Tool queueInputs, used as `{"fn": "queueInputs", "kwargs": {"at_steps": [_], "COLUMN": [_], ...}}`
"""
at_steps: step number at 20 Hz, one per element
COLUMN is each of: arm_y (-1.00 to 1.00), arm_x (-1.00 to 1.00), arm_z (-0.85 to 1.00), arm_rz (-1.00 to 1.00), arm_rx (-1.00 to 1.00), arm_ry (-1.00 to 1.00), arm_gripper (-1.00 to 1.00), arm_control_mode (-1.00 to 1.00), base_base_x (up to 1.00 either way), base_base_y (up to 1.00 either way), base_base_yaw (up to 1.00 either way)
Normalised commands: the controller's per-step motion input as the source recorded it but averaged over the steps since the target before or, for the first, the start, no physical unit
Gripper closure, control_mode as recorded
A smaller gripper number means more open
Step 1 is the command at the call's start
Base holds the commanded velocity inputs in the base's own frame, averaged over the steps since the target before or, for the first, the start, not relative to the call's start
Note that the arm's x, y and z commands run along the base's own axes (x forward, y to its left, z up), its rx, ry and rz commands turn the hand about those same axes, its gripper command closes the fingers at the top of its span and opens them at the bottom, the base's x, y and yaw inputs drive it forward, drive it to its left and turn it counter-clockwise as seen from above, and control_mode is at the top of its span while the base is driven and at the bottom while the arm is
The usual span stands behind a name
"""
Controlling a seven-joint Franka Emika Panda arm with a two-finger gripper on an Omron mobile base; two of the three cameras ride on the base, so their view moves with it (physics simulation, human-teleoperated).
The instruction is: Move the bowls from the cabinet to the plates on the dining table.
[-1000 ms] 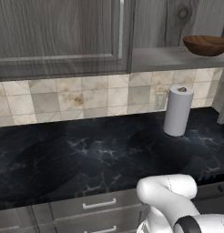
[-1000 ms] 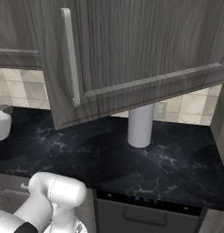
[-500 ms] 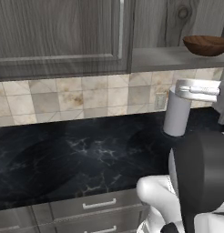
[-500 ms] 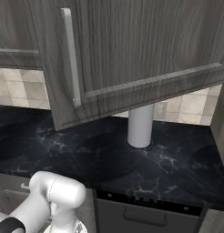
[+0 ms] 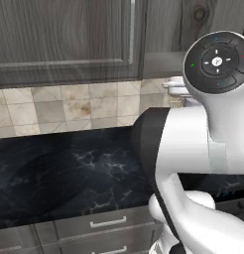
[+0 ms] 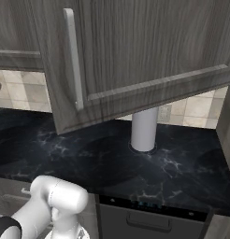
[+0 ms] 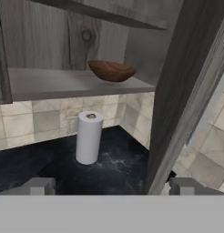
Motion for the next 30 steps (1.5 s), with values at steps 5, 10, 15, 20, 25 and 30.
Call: {"fn": "queueInputs", "kwargs": {"at_steps": [5,10,15,20,25,30], "arm_y": [-0.13,-0.25,-0.14,-0.24,-0.35,-0.31], "arm_x": [0.35,0.46,0.37,0.27,0.09,0.09], "arm_z": [-0.14,-0.07,0.00,0.00,0.00,0.00], "arm_rz": [-0.10,-0.01,-0.03,-0.06,-0.09,-0.09], "arm_rx": [-0.05,0.00,0.00,-0.02,-0.03,-0.03], "arm_ry": [0.00,0.01,0.05,0.08,0.05,0.04], "arm_gripper": [-1.00,-1.00,-1.00,-1.00,-1.00,-1.00], "arm_control_mode": [-1.00,-1.00,-1.00,-1.00,-1.00,-1.00], "base_base_x": [0.00,0.00,0.00,0.00,0.00,0.00], "base_base_y": [0.00,0.00,0.00,0.00,0.00,0.00], "base_base_yaw": [0.00,0.00,0.00,0.00,0.00,0.00]}}
